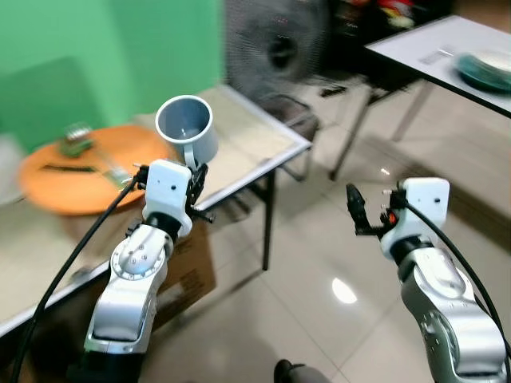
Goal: Setting the table
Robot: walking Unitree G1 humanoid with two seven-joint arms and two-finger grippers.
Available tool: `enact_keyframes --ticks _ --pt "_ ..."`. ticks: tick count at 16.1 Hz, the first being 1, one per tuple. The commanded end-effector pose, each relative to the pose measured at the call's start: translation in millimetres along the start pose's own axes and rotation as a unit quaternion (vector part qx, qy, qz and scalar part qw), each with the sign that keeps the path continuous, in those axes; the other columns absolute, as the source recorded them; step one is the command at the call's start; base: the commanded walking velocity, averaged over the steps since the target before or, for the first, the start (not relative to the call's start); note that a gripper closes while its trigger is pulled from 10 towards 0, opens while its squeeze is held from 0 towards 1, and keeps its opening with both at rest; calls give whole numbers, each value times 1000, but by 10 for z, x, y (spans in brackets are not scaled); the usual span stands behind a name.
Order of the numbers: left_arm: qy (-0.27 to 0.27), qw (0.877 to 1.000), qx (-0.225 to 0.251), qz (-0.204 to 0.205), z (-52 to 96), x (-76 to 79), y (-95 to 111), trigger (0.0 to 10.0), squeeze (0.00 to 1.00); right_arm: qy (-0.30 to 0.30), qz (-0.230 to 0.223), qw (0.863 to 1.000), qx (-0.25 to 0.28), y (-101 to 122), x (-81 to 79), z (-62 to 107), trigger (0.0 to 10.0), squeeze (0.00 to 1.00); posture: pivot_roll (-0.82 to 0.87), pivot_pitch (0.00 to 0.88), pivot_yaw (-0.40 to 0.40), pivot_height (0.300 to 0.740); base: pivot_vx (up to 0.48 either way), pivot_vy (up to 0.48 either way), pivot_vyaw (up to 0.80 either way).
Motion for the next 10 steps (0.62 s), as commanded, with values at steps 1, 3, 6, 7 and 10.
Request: enact_keyframes --ticks 1,3,6,7,10 --pt "-1 1000 12 -1 18 -20 62 10000 0 1 5 1000 9 70 12 40 10000 0 46 0 21 740 0 0 -800" --pt "5 1000 10 0 1 1 51 10000 0 4 8 1000 10 52 26 54 10000 0 46 0 25 740 0 0 -800" --pt "19 1000 13 0 -56 -43 84 10000 0 16 19 999 27 167 -50 -37 10000 0 56 0 9 740 0 0 -800" --pt "19 1000 15 -3 -54 -35 93 10000 0 15 18 999 24 150 -49 -45 10000 0 59 0 7 740 0 0 -800" --pt "15 1000 21 3 -78 -35 151 10000 0 22 32 999 5 110 -86 -75 10000 0 62 0 5 740 0 0 -800"
Point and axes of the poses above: a point about 5 cm out from each wrist's last joint towards the gripper, its own z axis pointing back from the gripper into the wrist, its own y axis along the axis of the wrist's last joint, x = y × z, the point moved 5 cm from there along -z, pointing out of the wrist towards the gripper, and after that the axes turned 1 degree about -z, right-handed, at the moved point
